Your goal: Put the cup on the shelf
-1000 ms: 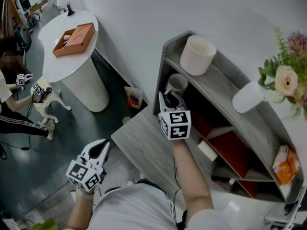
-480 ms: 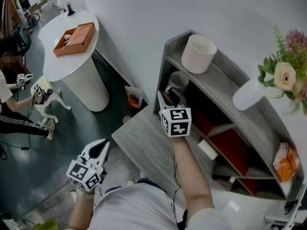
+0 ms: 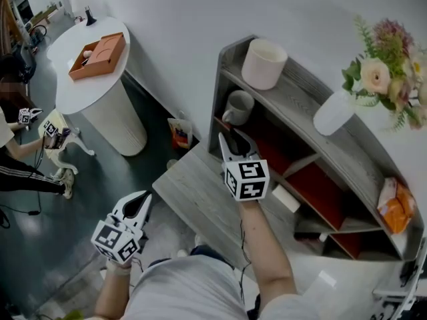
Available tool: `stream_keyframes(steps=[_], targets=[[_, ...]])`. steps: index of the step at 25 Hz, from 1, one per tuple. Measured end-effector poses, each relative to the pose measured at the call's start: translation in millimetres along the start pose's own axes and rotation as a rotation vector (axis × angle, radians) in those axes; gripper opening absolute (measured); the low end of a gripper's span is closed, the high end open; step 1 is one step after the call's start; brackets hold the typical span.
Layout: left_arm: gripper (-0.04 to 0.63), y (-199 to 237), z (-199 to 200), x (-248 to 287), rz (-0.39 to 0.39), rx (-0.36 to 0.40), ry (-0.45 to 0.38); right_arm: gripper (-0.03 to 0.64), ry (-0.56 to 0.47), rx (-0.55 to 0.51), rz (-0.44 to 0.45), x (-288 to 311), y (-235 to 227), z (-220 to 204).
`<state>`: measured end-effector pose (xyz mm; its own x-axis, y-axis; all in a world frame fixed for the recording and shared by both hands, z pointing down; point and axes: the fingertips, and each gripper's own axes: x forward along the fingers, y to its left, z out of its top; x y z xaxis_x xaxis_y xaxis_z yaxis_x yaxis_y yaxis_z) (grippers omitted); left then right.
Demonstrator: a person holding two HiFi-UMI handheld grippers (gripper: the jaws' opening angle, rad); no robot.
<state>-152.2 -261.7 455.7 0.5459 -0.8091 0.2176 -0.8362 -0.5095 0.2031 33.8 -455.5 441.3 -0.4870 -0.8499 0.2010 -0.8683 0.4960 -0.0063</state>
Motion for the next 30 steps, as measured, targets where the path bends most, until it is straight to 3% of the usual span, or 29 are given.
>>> stream_keyframes(steps=[8,19,30], targets=[[0.017,-30.6,-3.6,4.4,-0.086,0.012,-0.001,0.048,-0.031,0.003,0.013,-67.5,27.5,-11.0],[0.017,-80.1,-0.9,26.6,-0.244,0.038,-0.008,0.044,-0.056,0.023,-0.003,-151.2,59.9,-20.9],[0.017,-114.8,-4.1,39.4,-0.358,0.056,-0.005,0.044,-0.074,0.074,-0.027,-197.9,89.2,-40.9]])
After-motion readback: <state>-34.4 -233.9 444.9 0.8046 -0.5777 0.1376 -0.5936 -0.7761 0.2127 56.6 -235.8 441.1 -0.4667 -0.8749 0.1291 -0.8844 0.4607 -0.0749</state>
